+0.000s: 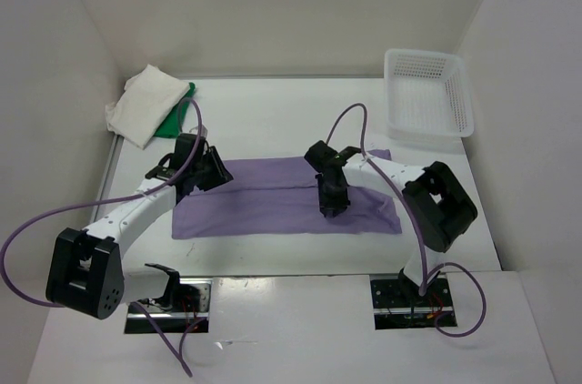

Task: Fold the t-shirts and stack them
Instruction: Fold the other side of the tshirt into a rectangle

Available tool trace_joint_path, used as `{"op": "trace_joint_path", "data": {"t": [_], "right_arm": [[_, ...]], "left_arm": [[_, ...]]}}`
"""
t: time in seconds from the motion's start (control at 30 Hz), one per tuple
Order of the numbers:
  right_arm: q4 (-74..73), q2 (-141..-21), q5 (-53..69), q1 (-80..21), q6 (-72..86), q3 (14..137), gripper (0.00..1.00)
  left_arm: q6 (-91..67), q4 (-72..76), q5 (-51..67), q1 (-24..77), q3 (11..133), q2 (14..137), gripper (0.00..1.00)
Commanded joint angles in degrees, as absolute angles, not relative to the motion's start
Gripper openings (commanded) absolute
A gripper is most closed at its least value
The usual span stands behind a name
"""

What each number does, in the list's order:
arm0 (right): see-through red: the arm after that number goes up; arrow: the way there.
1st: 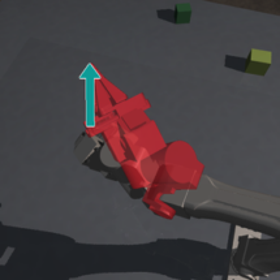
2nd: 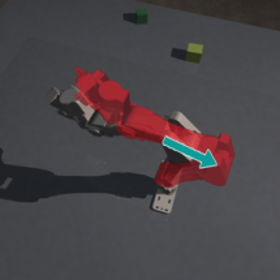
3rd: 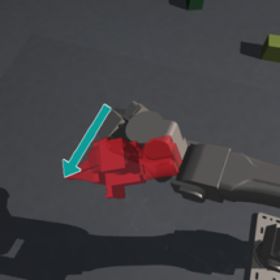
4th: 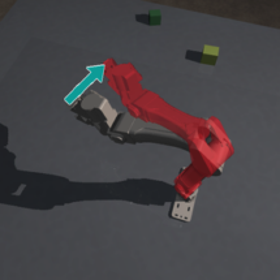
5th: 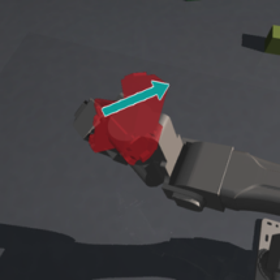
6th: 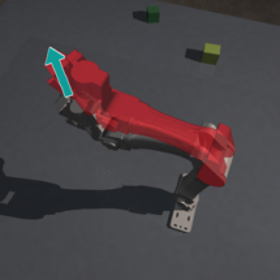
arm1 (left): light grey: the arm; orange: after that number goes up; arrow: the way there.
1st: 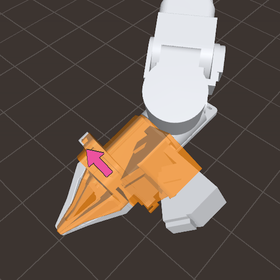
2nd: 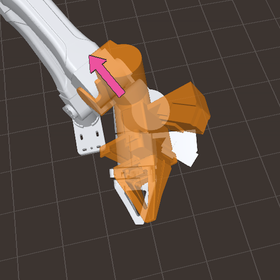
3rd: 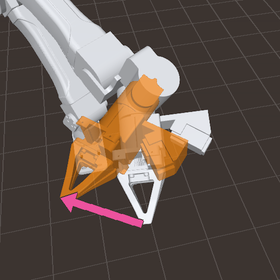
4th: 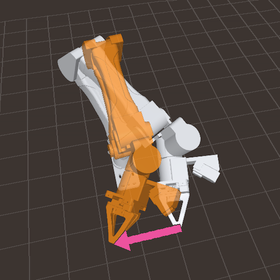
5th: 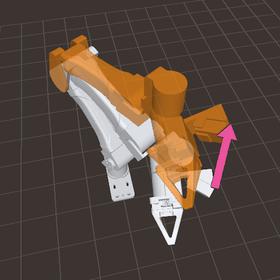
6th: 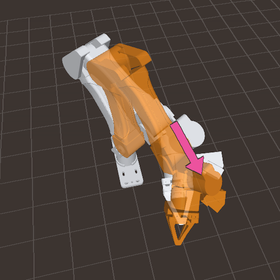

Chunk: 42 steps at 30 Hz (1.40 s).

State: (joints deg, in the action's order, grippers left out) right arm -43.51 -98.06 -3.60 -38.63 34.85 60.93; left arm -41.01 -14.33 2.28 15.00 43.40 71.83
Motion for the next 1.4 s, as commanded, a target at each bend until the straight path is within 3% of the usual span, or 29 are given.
{"op": "trace_joint_path", "data": {"t": [0.0, 0.03, 0.53, 0.93, 1.37], "right_arm": [[-42.2, -98.7, -6.9, -38.8, 36.0, 63.2, 0.34], [-43.1, -98.7, -6.9, -38.8, 36.0, 63.9, 0.3], [-43.1, -101.2, -8.5, -38.8, 35.5, 65.3, 0.29], [-46.0, -97.2, -8.1, -38.8, 34.5, 64.8, 0.03], [-53.7, -91.4, 5.4, -38.8, 28.0, 69.3, 0.0]], "left_arm": [[-41.8, -11.8, 3.0, 15.0, 42.8, 71.1, 0.4], [-41.8, -11.8, 3.0, 15.0, 42.8, 71.1, 0.4], [-42.4, -11.8, 2.4, 15.0, 42.8, 71.6, 0.4], [-42.9, -11.8, 1.8, 15.0, 42.8, 71.6, 0.4], [-41.8, -12.3, 1.3, 15.0, 45.9, 72.2, 0.4]]}}
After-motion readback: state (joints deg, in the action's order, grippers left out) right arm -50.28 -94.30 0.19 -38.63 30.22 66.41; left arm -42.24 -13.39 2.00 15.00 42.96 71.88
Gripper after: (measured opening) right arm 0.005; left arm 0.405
